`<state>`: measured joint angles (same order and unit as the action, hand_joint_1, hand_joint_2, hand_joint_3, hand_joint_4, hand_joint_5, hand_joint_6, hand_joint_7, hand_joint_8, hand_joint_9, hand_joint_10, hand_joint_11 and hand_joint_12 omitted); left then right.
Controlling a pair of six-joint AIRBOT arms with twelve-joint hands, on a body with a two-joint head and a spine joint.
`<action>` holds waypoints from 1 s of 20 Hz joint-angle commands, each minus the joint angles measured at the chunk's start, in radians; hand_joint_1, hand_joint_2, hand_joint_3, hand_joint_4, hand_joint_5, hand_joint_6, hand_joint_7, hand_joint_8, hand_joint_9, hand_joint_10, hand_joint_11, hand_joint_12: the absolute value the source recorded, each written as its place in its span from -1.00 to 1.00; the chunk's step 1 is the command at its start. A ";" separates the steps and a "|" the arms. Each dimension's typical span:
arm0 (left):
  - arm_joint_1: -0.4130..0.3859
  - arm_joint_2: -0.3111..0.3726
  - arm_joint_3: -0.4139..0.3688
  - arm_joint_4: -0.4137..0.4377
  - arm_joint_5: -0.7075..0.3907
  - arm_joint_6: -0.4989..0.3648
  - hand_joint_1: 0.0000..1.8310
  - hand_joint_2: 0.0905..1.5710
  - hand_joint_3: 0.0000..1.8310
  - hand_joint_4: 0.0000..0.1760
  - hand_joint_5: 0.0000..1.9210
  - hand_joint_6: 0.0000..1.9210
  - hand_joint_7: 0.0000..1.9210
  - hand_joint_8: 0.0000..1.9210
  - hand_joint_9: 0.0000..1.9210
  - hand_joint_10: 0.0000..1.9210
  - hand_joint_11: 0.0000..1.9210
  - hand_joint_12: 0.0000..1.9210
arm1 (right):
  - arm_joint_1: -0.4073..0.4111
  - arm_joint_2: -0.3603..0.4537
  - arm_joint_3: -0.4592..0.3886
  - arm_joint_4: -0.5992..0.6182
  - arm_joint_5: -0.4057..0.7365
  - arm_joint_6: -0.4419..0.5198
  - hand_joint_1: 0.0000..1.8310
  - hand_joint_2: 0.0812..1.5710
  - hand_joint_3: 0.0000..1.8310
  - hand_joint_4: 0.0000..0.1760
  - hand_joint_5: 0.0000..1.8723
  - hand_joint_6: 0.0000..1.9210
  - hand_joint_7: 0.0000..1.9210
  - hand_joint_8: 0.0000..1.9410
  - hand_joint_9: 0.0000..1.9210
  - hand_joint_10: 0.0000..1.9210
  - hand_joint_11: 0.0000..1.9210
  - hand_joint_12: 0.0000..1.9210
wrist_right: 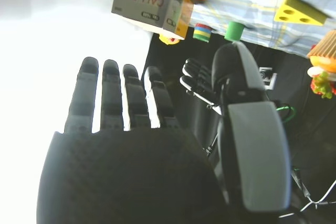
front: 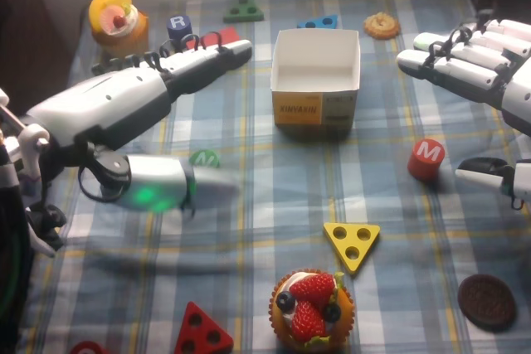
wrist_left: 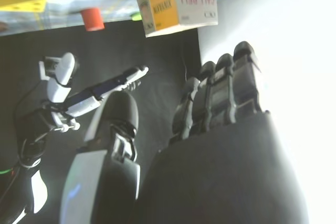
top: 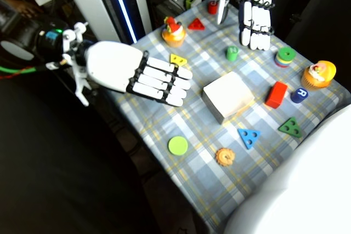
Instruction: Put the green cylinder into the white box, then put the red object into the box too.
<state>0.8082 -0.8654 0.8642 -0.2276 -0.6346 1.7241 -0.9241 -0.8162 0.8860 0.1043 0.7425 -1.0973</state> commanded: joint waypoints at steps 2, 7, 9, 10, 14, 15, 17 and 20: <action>-0.007 -0.005 0.002 0.007 -0.111 -0.003 -0.16 0.26 -1.00 0.64 -1.00 -1.00 -1.00 -1.00 -1.00 -1.00 -1.00 -0.99 | 0.003 0.000 0.002 0.006 0.124 0.000 -0.22 0.50 -0.99 -1.00 -1.00 -1.00 -0.95 -0.98 -1.00 -0.62 -1.00 0.09; -0.001 -0.014 -0.010 -0.081 -0.088 0.159 -0.09 0.29 -0.99 0.22 -0.94 -0.98 -0.94 -0.98 -0.95 -0.98 -1.00 -1.00 | -0.001 0.001 0.001 0.016 0.132 0.000 -0.27 0.51 -1.00 -1.00 -1.00 -1.00 -0.97 -1.00 -1.00 -0.67 -1.00 0.11; 0.002 -0.028 -0.006 -0.138 -0.076 0.250 -0.04 0.34 -1.00 0.18 -0.88 -0.98 -0.86 -0.97 -0.88 -0.95 -1.00 -0.66 | -0.003 0.001 0.001 0.020 0.137 0.001 -0.29 0.52 -1.00 -1.00 -1.00 -1.00 -0.99 -1.00 -1.00 -0.70 -1.00 0.07; 0.002 -0.035 -0.004 -0.159 -0.073 0.282 -0.03 0.37 -1.00 0.25 -0.87 -0.98 -0.82 -0.98 -0.85 -0.93 -1.00 -0.29 | -0.003 0.001 0.001 0.022 0.138 0.001 -0.29 0.53 -1.00 -1.00 -1.00 -1.00 -0.99 -1.00 -1.00 -0.73 -1.00 0.01; 0.002 -0.065 0.010 -0.235 -0.062 0.397 -0.02 0.43 -1.00 -0.53 -0.73 -0.99 -0.69 -0.99 -0.84 -0.72 -1.00 0.35 | -0.004 0.001 0.001 0.026 0.143 0.002 -0.29 0.54 -1.00 -1.00 -1.00 -1.00 -1.00 -1.00 -1.00 -0.79 -1.00 -0.07; 0.002 -0.069 0.012 -0.246 -0.061 0.415 0.02 0.42 -1.00 -0.79 -0.67 -0.99 -0.64 -0.99 -0.88 -0.56 -1.00 0.40 | -0.004 0.001 0.001 0.027 0.143 0.002 -0.29 0.54 -1.00 -1.00 -1.00 -1.00 -1.00 -1.00 -1.00 -0.84 -1.00 -0.19; 0.003 -0.080 0.017 -0.270 -0.059 0.452 0.04 0.42 -1.00 -0.59 -0.60 -0.97 -0.60 -0.99 -0.96 -0.30 -1.00 0.52 | -0.005 0.001 0.001 0.028 0.144 0.005 -0.31 0.56 -1.00 -1.00 -1.00 -1.00 -1.00 -1.00 -0.98 -0.96 -1.00 -0.56; 0.005 -0.096 0.032 -0.287 -0.052 0.460 0.11 0.43 -1.00 -0.90 -0.53 -0.92 -0.51 -0.97 -0.93 -0.18 -1.00 0.65 | -0.006 0.001 0.001 0.028 0.145 0.006 -0.32 0.55 -1.00 -1.00 -1.00 -1.00 -1.00 -1.00 -0.97 -0.94 -1.00 -0.57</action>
<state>0.8196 -0.9581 0.8917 -0.5335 -0.5911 2.1807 -0.9340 -0.8162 0.8860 0.1345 0.7586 -1.0962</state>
